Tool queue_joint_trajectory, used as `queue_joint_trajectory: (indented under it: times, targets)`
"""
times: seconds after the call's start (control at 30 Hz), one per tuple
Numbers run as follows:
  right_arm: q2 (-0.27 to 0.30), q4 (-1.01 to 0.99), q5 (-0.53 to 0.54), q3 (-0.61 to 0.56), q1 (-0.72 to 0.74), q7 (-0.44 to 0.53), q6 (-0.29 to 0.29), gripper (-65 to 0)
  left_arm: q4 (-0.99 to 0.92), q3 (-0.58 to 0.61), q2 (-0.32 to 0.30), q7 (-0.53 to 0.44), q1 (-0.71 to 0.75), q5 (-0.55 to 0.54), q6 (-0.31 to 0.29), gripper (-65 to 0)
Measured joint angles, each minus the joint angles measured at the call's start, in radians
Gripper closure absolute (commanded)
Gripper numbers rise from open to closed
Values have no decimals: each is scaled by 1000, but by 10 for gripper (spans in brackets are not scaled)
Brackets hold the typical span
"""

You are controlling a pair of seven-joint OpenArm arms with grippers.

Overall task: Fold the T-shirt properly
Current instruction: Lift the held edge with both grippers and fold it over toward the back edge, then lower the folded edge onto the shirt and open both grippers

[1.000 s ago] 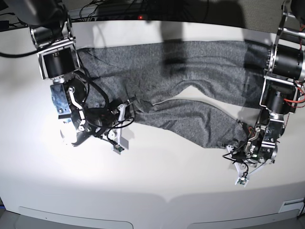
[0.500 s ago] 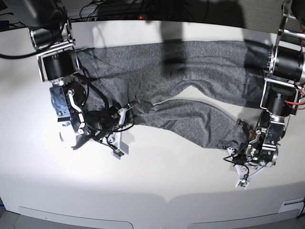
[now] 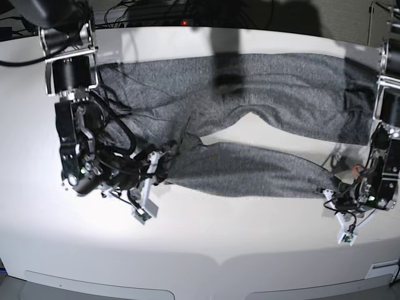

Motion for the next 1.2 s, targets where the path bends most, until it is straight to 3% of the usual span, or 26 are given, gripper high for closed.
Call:
queue_joint_trajectory:
  times: [0.2,0.57,0.83,0.9,1.2]
  targets:
    - [0,169,0,68,-113,-20,0,0,224,0,-79,85,94,3,1,0]
    - [0,396,3,162,-294,-50,0,0,581,0,-152,160,337,72,8,0]
    - [-1,495,4,203,-410,-53,0,0,723,2,-224,172,488,139,31,0]
    - [0,519,4,221,-435,-53,0,0,753,3,-235,174,513,177,62,0]
    - [0,555,3,270,-550,-53,0,0,836,3,-240,198,647,267,82,0]
